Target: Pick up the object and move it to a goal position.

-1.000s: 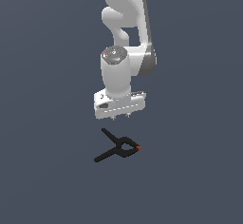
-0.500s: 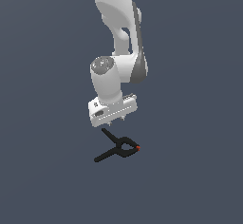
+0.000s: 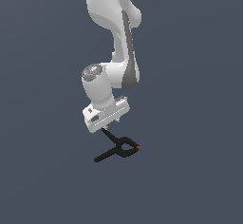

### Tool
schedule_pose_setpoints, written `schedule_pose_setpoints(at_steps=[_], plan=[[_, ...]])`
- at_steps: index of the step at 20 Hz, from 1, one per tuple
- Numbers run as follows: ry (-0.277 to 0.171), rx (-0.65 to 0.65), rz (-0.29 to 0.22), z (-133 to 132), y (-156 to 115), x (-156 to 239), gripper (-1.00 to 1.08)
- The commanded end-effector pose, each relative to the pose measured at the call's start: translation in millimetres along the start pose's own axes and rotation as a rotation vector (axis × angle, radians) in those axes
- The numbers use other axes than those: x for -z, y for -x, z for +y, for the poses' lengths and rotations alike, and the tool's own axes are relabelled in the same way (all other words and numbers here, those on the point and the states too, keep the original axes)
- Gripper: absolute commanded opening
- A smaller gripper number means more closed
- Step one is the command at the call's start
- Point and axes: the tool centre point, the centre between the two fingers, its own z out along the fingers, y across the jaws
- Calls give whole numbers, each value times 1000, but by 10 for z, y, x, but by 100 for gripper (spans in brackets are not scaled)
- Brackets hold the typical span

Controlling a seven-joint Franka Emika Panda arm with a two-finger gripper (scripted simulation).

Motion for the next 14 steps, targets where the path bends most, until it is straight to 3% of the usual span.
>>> schedule_pose_setpoints(at_steps=[1, 14], plan=[[-5, 43, 15, 53, 37, -56, 28], [-16, 223, 86, 282, 209, -277, 28]])
